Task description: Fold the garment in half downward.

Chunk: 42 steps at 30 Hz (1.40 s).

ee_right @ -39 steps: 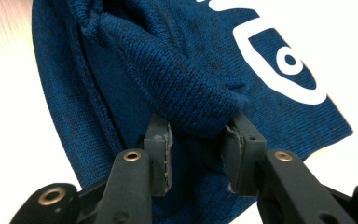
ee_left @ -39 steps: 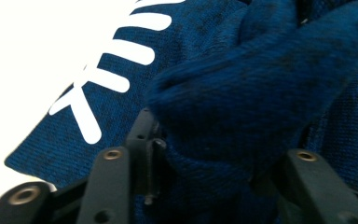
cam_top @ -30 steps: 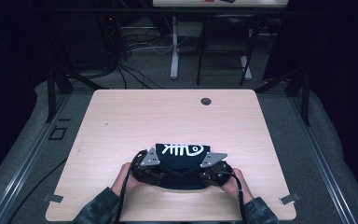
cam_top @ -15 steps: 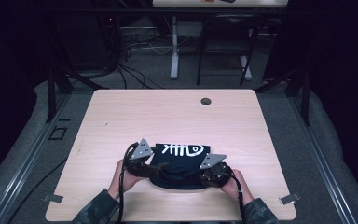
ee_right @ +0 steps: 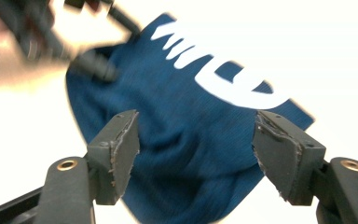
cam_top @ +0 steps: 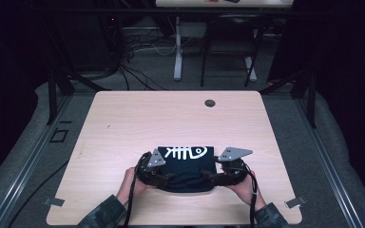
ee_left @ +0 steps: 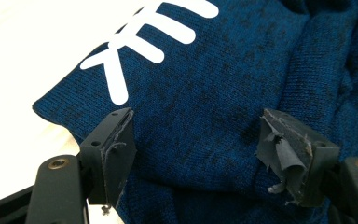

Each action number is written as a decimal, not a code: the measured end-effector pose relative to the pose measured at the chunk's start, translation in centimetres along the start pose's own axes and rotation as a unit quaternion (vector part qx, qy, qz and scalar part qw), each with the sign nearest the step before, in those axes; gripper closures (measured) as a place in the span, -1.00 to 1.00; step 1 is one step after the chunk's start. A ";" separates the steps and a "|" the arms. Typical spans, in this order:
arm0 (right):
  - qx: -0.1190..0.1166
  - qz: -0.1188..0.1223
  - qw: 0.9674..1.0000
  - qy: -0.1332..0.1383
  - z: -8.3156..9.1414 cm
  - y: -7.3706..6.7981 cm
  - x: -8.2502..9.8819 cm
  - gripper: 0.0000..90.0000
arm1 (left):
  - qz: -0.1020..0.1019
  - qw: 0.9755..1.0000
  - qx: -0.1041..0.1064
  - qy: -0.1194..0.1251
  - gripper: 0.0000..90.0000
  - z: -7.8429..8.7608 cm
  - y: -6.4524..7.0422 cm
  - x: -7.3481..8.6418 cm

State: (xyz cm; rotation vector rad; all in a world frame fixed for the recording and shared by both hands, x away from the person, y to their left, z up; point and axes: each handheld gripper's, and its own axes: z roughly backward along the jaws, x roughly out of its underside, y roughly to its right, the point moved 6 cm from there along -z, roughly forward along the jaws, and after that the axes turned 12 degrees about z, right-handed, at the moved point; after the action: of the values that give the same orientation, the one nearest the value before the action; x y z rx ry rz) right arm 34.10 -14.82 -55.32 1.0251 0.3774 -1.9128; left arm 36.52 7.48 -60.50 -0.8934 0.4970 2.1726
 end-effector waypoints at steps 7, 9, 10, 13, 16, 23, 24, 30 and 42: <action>0.051 -0.028 0.998 -0.038 -3.0 0.5 0.5 -0.32 | -0.007 1.000 -0.009 0.000 -0.40 -0.2 0.1 0.2; 0.047 -0.028 0.997 -0.058 -3.7 0.4 1.1 -0.37 | -0.005 1.000 -0.009 0.000 -0.41 -0.3 0.1 0.3; 0.050 -0.032 0.996 -0.062 -3.9 0.4 1.4 -0.38 | -0.005 1.000 -0.011 0.002 -0.42 -0.4 0.1 0.3; 0.043 -0.036 0.996 -0.075 -3.9 0.4 2.2 -0.41 | -0.002 1.000 -0.011 0.003 -0.42 -0.3 0.1 0.5; 0.042 -0.028 0.994 -0.094 -4.0 0.0 3.3 -0.43 | -0.001 1.000 -0.013 0.007 -0.43 -0.3 0.0 0.7; 0.044 -0.026 0.994 -0.100 -4.4 -0.1 4.0 -0.49 | 0.004 1.000 -0.010 0.013 -0.43 -0.5 -0.1 0.9; 0.043 -0.027 0.994 -0.097 -4.5 -0.1 4.0 -0.51 | 0.002 1.000 -0.012 0.014 -0.43 -0.5 -0.1 0.9; 0.069 -0.034 0.994 -0.080 -3.9 0.4 3.8 -0.78 | 0.014 0.999 -0.021 0.020 -0.70 -0.1 -0.3 0.6; 0.119 -0.097 0.988 -0.030 0.9 4.3 5.3 -0.75 | 0.079 0.991 -0.086 0.063 -0.93 4.0 -5.5 0.9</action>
State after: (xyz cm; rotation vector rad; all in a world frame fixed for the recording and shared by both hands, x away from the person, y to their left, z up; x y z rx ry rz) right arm 35.85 -20.77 -58.35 1.1140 0.2237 -2.1991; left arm 38.35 13.85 -58.82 -1.1246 0.4597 2.3388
